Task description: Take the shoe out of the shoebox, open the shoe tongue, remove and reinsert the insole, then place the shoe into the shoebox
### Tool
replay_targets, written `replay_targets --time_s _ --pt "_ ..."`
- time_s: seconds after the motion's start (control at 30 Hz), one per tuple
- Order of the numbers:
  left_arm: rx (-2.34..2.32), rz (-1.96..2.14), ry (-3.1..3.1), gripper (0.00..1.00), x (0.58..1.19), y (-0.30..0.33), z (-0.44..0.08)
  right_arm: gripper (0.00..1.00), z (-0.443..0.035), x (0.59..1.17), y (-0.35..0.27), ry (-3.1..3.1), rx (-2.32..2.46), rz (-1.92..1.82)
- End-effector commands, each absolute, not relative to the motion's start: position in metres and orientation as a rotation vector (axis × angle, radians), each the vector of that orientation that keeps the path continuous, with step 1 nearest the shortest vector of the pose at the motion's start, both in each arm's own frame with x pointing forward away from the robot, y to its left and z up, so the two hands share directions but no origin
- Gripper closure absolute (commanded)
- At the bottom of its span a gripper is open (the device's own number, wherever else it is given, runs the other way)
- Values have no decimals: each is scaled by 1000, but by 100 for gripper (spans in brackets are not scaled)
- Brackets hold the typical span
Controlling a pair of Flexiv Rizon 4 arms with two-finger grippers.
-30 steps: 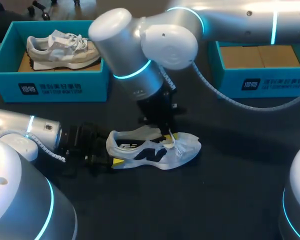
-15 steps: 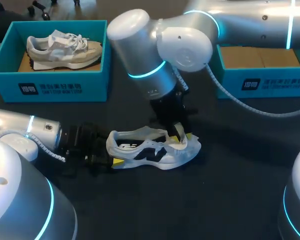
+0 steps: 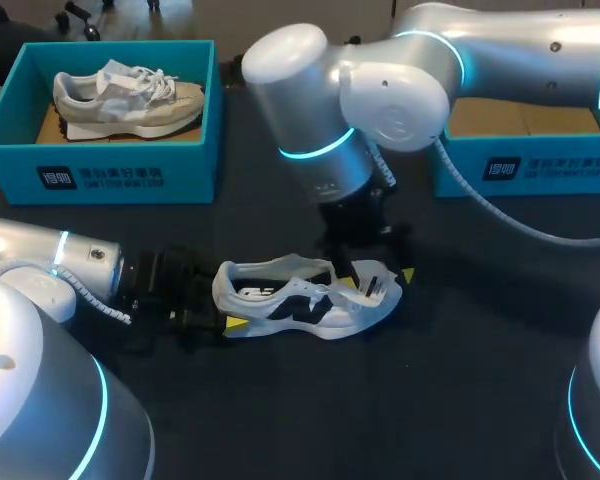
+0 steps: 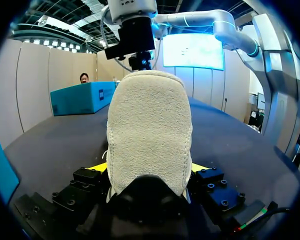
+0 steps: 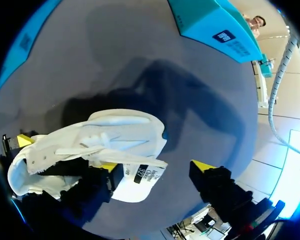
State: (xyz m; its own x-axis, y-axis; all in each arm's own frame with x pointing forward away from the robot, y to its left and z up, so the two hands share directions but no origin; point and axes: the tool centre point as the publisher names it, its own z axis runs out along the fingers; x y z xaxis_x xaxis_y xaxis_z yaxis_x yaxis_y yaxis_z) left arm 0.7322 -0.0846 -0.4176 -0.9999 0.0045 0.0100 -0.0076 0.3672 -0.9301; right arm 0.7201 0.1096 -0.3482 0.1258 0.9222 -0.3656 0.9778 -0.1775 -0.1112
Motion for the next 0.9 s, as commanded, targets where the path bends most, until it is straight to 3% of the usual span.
replay_targets --time_s 0.03,0.9 --pt "5 1757 -2591 100 732 -84 -417 0 -354 720 101 1918 2258 -508" --pt "5 1757 -2591 100 732 -84 -417 0 -303 769 132 2196 1846 -394"
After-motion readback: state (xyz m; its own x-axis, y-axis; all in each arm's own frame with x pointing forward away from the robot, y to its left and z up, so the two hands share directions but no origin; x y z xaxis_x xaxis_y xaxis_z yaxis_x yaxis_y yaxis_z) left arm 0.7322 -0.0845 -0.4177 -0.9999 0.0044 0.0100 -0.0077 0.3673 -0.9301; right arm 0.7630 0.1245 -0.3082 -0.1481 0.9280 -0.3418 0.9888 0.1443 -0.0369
